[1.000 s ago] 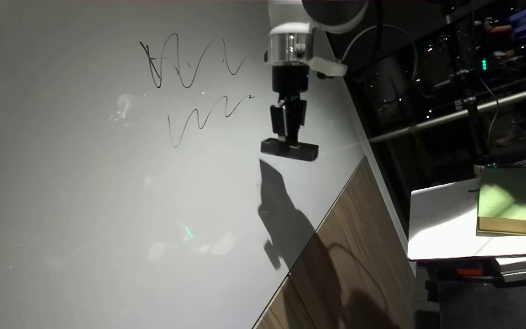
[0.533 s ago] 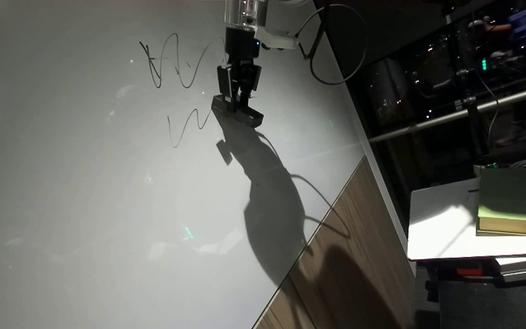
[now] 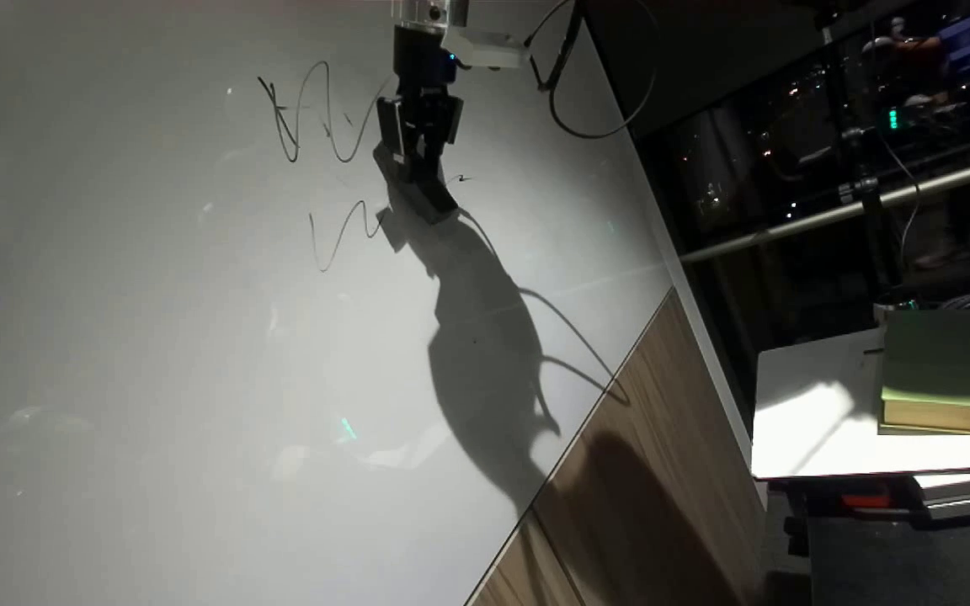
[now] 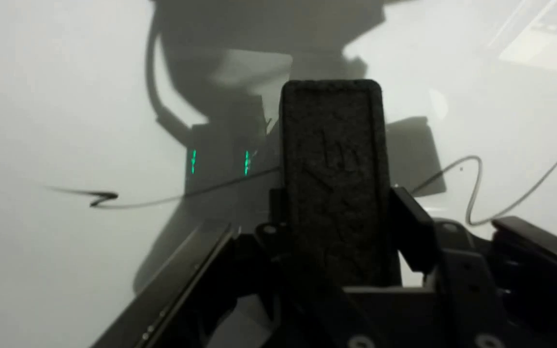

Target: Use the eraser to wipe the whiteboard.

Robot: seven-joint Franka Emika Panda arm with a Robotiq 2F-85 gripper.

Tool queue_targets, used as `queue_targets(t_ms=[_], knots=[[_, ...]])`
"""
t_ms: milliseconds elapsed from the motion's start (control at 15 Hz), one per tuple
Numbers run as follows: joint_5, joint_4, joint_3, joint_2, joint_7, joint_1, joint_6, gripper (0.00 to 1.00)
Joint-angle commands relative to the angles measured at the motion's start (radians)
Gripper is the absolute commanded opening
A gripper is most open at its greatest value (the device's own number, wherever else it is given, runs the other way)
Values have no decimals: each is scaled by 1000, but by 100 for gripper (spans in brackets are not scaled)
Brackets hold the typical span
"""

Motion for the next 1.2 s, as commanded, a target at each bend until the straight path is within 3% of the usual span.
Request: queue_targets(t_ms=[0, 400, 1133], knots=[[-40, 186, -13, 56, 6, -28, -39, 29], [-63, 390, -49, 117, 0, -63, -159, 29], [-145, 281, -120, 128, 21, -113, -135, 29]])
